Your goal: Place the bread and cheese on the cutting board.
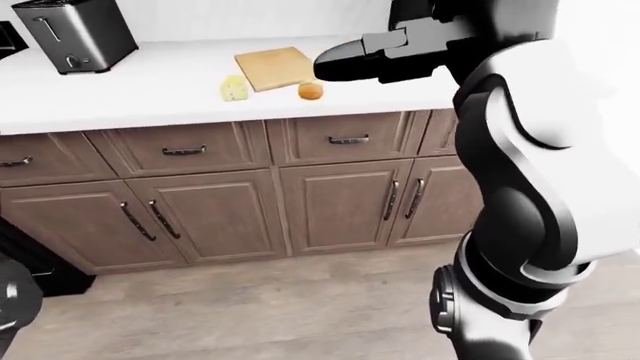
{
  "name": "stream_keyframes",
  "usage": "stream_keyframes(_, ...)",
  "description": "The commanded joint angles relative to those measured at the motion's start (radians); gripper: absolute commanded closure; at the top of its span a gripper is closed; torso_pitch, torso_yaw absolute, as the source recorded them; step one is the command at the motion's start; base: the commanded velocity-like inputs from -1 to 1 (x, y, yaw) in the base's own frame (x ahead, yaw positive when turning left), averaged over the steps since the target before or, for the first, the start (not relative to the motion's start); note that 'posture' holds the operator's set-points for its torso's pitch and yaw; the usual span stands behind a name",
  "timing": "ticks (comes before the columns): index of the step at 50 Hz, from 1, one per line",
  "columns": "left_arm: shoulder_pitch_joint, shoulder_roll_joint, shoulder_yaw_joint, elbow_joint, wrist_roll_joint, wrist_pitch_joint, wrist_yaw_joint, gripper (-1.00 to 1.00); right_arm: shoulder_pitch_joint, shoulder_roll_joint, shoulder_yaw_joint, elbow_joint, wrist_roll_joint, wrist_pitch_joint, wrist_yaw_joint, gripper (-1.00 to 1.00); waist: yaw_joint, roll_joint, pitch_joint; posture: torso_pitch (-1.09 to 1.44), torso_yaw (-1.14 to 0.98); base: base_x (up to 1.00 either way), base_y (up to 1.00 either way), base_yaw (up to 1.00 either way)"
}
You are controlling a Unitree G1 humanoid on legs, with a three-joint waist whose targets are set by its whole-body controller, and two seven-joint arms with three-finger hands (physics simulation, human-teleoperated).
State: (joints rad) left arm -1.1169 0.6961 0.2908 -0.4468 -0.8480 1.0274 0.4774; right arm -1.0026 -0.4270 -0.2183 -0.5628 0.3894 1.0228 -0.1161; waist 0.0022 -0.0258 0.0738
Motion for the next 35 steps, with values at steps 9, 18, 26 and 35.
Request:
stream_keyframes(9,-0.031,0.020,0.015,0.002,0.001,-0.016,0.001,-1.00,-0.029,-0.003,0.012,-0.002,-0.011,-0.032,0.000,-1.00,-0.004,0.043,-0.015,0.00,0.00,0.23,0.00,0.00)
stream_keyframes(18,-0.028,0.018,0.010,0.002,0.007,-0.021,0.000,-1.00,-0.034,0.000,0.010,-0.008,-0.016,-0.025,0.004,-1.00,-0.005,0.085,-0.032,0.00,0.00,0.23,0.00,0.00)
stream_keyframes(26,-0.027,0.012,0.009,0.002,0.015,-0.021,-0.005,-1.00,-0.031,0.004,0.013,-0.005,-0.021,-0.029,0.009,-1.00,0.014,-0.034,-0.043,0.00,0.00,0.23,0.00,0.00)
stream_keyframes(35,-0.026,0.010,0.012,0.004,0.021,-0.020,-0.010,-1.00,-0.036,0.003,0.011,-0.011,-0.024,-0.021,0.008,-1.00,-0.001,0.025,-0.022,0.00,0.00,0.22,0.00,0.00)
